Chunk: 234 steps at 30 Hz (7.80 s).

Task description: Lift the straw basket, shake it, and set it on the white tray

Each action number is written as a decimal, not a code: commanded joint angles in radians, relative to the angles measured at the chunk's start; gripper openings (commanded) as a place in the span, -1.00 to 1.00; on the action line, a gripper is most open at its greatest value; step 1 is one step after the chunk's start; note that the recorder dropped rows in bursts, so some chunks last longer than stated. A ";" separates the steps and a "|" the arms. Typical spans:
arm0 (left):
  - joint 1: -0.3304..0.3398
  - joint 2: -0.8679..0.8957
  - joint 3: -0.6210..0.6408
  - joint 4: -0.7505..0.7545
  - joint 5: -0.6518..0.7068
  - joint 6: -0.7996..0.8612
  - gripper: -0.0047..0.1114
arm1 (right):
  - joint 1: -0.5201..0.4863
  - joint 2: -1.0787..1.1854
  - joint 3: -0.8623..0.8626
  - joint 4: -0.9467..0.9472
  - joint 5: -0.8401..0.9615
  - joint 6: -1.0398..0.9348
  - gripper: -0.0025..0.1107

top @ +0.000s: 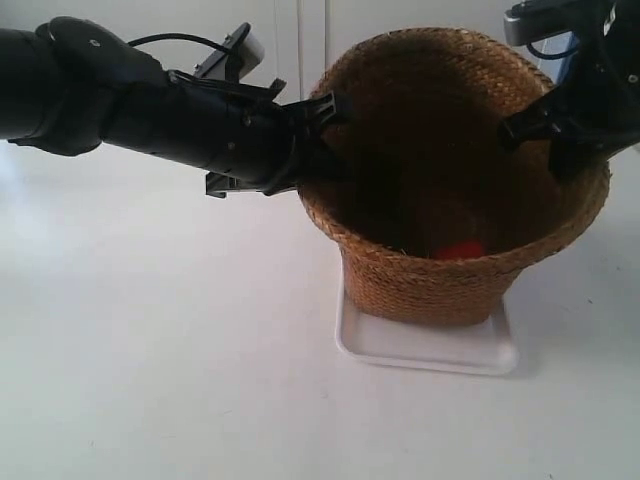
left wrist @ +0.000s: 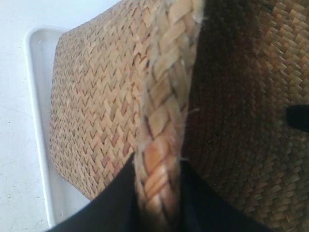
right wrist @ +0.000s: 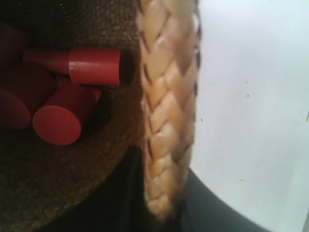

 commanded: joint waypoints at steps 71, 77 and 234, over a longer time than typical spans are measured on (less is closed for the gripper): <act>0.084 -0.058 -0.173 0.148 0.193 0.056 0.46 | -0.006 -0.178 -0.002 -0.046 -0.128 -0.015 0.18; 0.136 -0.215 -0.173 0.173 0.173 0.139 0.41 | -0.006 -0.305 -0.002 -0.036 -0.167 0.015 0.17; 0.495 -1.633 1.276 0.911 -0.187 -0.185 -0.92 | -0.002 -1.389 0.616 0.086 -0.250 0.091 -0.96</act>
